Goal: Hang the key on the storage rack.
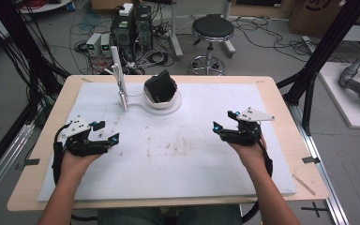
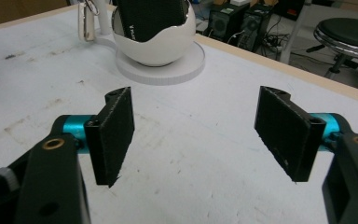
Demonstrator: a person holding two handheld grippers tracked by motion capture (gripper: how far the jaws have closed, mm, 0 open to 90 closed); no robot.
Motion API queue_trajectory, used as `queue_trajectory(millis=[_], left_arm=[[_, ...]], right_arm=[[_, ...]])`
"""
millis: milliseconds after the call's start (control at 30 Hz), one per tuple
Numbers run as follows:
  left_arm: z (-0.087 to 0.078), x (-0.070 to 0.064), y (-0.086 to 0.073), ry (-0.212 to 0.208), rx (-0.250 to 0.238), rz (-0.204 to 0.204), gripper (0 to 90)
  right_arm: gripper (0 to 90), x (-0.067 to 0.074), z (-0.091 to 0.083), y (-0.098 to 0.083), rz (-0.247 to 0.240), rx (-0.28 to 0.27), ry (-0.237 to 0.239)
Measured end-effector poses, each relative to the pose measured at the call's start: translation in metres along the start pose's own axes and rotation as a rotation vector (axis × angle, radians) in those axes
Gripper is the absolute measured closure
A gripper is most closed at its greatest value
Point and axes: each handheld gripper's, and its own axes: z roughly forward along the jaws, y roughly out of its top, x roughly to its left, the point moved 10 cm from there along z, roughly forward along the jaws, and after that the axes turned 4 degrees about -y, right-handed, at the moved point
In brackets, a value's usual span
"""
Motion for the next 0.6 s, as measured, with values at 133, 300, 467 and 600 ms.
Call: queue_trajectory(millis=[133,300,467,600], left_arm=[[0.003,0.001,-0.004,-0.012,0.005,-0.01,22.3],[0.009,-0.006,-0.009,-0.036,0.021,-0.006,22.3],[0.01,-0.009,-0.01,-0.046,0.019,0.0,22.3],[0.013,-0.011,-0.01,-0.054,0.024,0.001,22.3]], right_arm=[[23.3,-0.002,-0.001,-0.017,0.037,-0.019,-0.008],[18.2,-0.013,0.002,-0.038,0.053,0.026,-0.023],[18.2,-0.028,0.006,-0.046,0.099,0.049,-0.052],[18.2,-0.026,0.004,-0.046,0.073,0.051,-0.048]])
